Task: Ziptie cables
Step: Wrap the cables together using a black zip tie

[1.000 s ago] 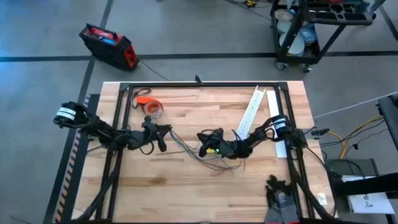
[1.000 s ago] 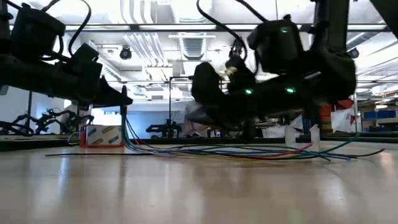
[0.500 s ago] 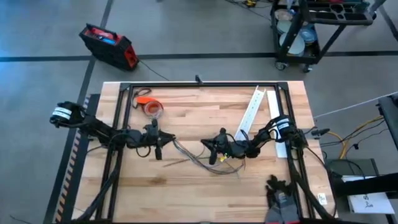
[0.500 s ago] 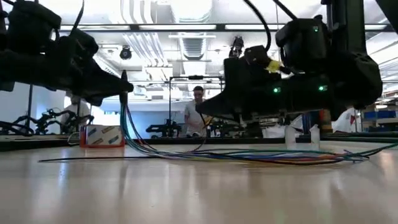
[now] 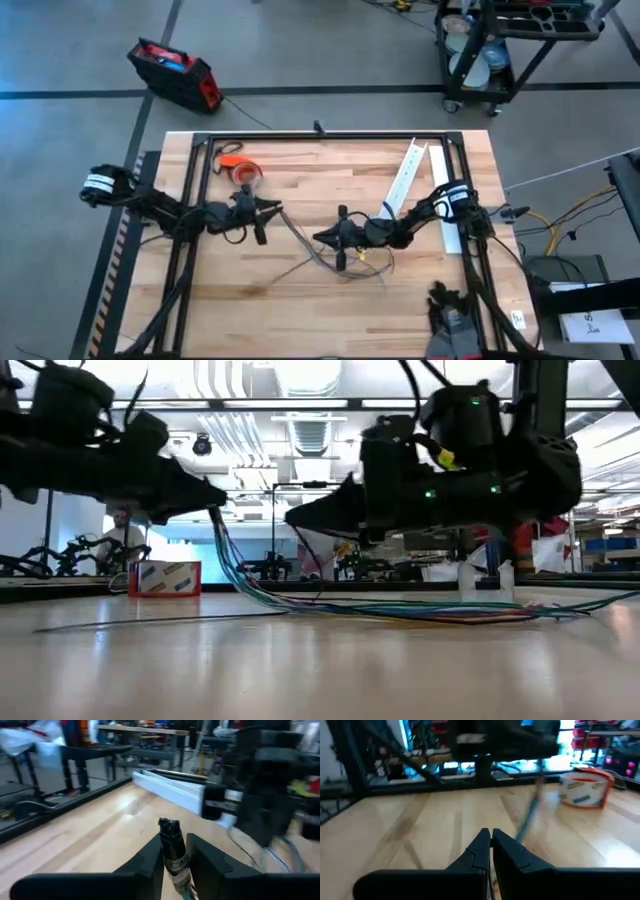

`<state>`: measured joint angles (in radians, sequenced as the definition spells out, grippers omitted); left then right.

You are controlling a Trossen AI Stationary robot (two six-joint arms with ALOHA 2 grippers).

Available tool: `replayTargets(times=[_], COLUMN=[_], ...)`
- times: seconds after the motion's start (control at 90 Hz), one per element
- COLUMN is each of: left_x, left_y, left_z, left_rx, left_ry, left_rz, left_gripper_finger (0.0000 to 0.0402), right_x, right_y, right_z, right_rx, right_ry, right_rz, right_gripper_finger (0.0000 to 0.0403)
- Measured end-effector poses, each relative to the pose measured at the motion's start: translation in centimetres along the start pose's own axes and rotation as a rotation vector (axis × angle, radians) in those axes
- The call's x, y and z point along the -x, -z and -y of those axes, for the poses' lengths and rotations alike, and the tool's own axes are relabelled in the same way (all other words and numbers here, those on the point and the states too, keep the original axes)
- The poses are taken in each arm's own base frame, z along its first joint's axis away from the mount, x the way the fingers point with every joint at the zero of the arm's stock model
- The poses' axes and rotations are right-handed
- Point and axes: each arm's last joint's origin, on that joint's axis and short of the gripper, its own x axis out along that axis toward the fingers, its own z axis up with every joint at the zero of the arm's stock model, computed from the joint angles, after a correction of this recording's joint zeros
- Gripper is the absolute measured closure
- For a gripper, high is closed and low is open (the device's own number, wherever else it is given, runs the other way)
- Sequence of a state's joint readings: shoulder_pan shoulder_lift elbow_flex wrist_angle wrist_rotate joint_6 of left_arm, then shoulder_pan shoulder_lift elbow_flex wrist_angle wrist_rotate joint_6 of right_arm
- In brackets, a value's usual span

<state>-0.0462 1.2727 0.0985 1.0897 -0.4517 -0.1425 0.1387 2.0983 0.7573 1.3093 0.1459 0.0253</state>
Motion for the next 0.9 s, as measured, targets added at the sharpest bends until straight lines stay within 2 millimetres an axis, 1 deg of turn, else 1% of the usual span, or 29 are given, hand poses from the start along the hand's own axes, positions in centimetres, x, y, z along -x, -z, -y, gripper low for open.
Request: replayTargets(times=[0.133,0.244,0.333,0.456,0.533,0.644,0.7,0.778,0.9], left_x=[-1.6,-2.6,-3.3,-3.9,-3.7,-3.5,-3.3,-3.1,-2.5], left_y=[-0.2,-0.1,-0.1,-0.1,-0.3,-0.8,-0.9,-0.9,-0.4], left_z=[-0.7,-1.1,-1.2,-1.7,-2.0,-2.2,-2.2,-2.0,-1.5], left_rx=[-0.021,-0.034,-0.046,-0.099,-0.118,-0.094,-0.053,-0.003,0.039], left_ry=[-0.010,0.023,0.032,0.009,0.027,0.112,0.145,0.179,0.210], left_rz=[-0.072,-0.145,-0.186,-0.244,-0.277,-0.293,-0.293,-0.299,-0.311], left_gripper_finger=[0.0334,0.0322,0.0303,0.0265,0.0236,0.0195,0.0177,0.0156,0.0142], right_x=[-0.5,-0.5,-0.4,-0.4,-0.4,-0.2,-0.1,0.0,0.6], right_y=[-0.4,-0.3,0.0,0.0,-0.4,-1.0,-1.3,-1.2,-0.9], right_z=[-0.2,-0.3,-0.4,-0.4,-0.5,-0.6,-0.5,-0.3,0.0], right_rx=[0.057,0.071,0.094,0.117,0.115,0.123,0.134,0.152,0.144], right_ry=[-0.049,-0.108,-0.127,-0.152,-0.189,-0.194,-0.171,-0.127,-0.030], right_rz=[0.012,0.008,-0.020,-0.027,-0.012,-0.005,-0.006,-0.020,-0.027], right_gripper_finger=[0.0403,0.0403,0.0403,0.0403,0.0403,0.0403,0.0403,0.0403,0.0403])
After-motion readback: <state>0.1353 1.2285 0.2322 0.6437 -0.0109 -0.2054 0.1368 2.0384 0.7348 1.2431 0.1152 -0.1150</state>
